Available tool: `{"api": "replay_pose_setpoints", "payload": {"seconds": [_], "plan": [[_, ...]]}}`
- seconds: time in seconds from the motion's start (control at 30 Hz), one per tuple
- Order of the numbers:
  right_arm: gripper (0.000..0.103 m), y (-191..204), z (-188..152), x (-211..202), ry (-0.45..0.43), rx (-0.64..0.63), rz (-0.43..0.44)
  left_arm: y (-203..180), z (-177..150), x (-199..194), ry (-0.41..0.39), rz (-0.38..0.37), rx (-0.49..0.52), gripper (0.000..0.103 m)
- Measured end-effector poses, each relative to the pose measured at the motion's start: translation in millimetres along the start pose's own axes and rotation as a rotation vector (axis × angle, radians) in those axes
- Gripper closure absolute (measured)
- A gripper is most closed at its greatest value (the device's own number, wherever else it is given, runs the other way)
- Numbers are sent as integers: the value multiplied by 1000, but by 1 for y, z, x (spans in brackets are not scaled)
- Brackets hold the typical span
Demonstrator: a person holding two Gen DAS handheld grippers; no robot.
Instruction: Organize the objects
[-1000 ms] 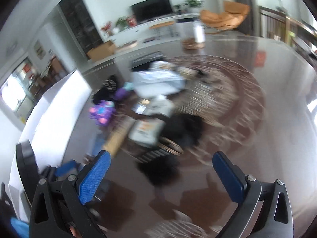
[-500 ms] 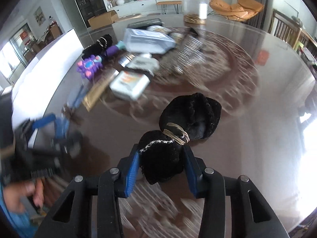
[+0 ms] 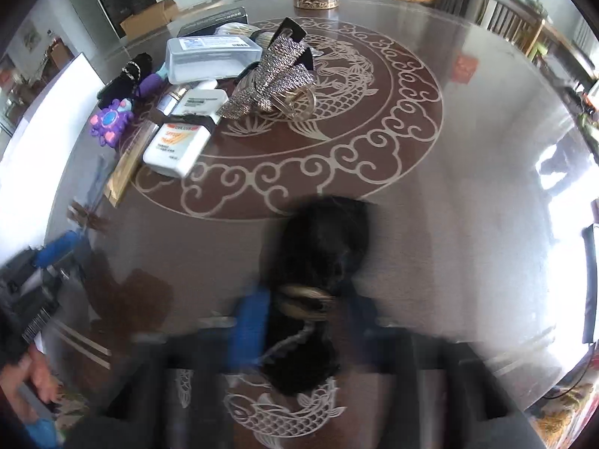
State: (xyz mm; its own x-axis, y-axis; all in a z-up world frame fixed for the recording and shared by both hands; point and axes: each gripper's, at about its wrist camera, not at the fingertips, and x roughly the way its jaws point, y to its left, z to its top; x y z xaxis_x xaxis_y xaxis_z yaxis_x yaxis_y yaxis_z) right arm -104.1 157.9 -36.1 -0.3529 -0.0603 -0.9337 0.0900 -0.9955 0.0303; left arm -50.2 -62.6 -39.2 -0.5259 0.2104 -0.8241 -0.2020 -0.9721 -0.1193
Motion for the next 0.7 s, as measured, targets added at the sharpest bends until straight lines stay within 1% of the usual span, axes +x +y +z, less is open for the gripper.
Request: {"api": "replay_pose_setpoints", "payload": {"seconds": [0.07, 0.17, 0.23, 0.33, 0.4, 0.47, 0.5, 0.57, 0.63, 0.7], "plan": [[72, -1, -9, -15, -45, -5, 10, -6, -2, -14, -44, -30, 6, 75], [72, -4, -18, -39, -103, 1, 51, -11, -5, -40, -93, -113, -14, 75], [72, -3, -19, -56, -137, 10, 78, -10, -4, -59, -124, -151, -31, 75], [72, 10, -16, -79, -175, 1, 124, 5, -4, -100, -189, -193, -72, 75], [72, 31, -10, -98, -206, -20, 182, 26, -4, -138, -249, -194, -110, 75], [72, 61, -1, -114, -234, -51, 254, 50, -4, -172, -311, -146, -137, 75], [72, 82, 4, -124, -249, -77, 307, 66, -6, -189, -341, -99, -151, 75], [72, 124, 11, -141, -269, -127, 407, 98, -12, -213, -367, -12, -188, 75], [72, 175, 19, -154, -275, -196, 514, 132, -21, -225, -365, 66, -242, 75], [72, 233, 22, -160, -270, -288, 596, 166, -35, -225, -328, 138, -306, 75]]}}
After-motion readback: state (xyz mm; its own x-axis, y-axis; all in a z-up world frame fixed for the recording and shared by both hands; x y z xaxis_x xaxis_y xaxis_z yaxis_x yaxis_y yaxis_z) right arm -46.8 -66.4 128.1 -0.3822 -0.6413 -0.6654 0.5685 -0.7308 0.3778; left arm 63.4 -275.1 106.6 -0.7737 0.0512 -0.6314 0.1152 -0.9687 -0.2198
